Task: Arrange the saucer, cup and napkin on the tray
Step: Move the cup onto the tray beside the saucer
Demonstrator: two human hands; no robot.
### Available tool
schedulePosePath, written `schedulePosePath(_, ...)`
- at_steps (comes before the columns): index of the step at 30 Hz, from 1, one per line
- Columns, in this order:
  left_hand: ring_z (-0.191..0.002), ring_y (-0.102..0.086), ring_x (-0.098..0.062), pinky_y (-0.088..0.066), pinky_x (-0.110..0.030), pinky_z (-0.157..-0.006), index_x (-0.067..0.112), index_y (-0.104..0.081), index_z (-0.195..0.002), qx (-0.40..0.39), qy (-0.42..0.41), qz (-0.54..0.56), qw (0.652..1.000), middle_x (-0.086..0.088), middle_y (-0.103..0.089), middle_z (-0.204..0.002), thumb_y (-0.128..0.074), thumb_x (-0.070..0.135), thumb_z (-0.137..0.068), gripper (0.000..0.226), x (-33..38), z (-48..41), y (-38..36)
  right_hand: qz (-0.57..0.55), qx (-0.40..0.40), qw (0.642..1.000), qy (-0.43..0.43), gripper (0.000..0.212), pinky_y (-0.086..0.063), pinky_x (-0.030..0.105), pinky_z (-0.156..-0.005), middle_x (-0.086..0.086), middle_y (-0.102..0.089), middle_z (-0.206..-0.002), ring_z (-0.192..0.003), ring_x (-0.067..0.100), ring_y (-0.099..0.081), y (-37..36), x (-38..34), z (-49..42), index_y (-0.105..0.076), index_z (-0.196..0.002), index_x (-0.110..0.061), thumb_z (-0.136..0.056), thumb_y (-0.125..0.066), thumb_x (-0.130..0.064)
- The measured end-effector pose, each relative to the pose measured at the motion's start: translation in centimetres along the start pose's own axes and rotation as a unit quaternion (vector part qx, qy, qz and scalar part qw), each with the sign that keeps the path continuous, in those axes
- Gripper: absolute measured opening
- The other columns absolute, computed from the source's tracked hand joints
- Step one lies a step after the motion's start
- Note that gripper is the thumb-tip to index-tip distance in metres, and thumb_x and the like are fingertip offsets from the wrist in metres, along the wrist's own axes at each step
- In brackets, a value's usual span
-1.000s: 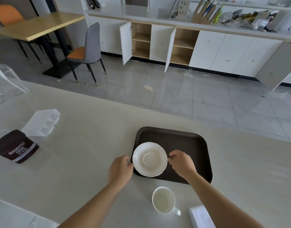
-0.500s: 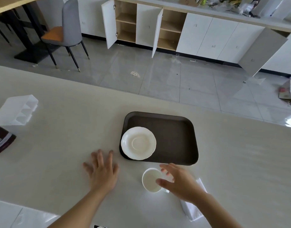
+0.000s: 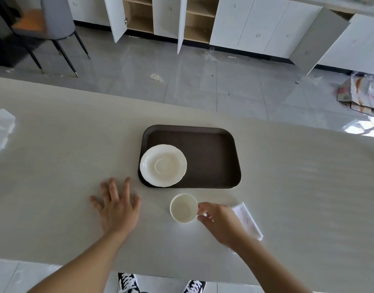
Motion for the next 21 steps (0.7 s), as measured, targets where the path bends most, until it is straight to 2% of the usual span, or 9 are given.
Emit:
schedulePosePath(10, -0.148, -0.017, -0.039, -0.011, -0.069, -0.113, 0.031, -0.041, -0.145, 0.012, 0.003, 0.013, 1.0, -0.018, -0.032, -0.155, -0.034, 0.051, -0.085, 0.063, -0.5, -0.1, -0.4, -0.003, 0.076, 0.997, 0.022, 0.014, -0.053, 0.035, -0.071, -0.005, -0.074, -0.086, -0.08, 0.019, -0.065, 1.3, 0.2, -0.6, -0.072, -0.093, -0.021, -0.092, -0.06, -0.015)
schedulePosePath(16, -0.149, -0.015, -0.038, -0.011, -0.067, -0.114, 0.032, -0.038, -0.147, 0.015, 0.005, 0.003, 1.0, -0.015, -0.029, -0.156, -0.033, 0.052, -0.084, 0.066, -0.5, 0.0, -0.3, -0.014, 0.152, 0.987, 0.042, 0.013, -0.056, 0.033, -0.068, 0.0, -0.076, -0.088, -0.076, 0.02, -0.069, 6.3, 0.3, -2.3, -0.075, -0.099, -0.015, -0.092, -0.066, -0.012)
schedulePosePath(21, -0.15, -0.015, -0.035, -0.009, -0.064, -0.116, 0.034, -0.038, -0.147, 0.014, 0.019, 0.005, 1.0, -0.013, -0.03, -0.157, -0.034, 0.046, -0.086, 0.062, -0.4, 0.1, 0.1, -0.016, 0.169, 0.985, 0.02, 0.014, -0.048, 0.025, -0.066, 0.001, -0.074, -0.088, -0.077, 0.02, -0.067, 8.7, 1.1, -6.1, -0.074, -0.101, -0.012, -0.093, -0.062, -0.01)
Point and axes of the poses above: each hand's wrist, its own z-axis away from the middle knuckle, its own y-axis out of the back of the hand, x = y × z, the point moved 6 cm from there along -z, towards the middle knuckle
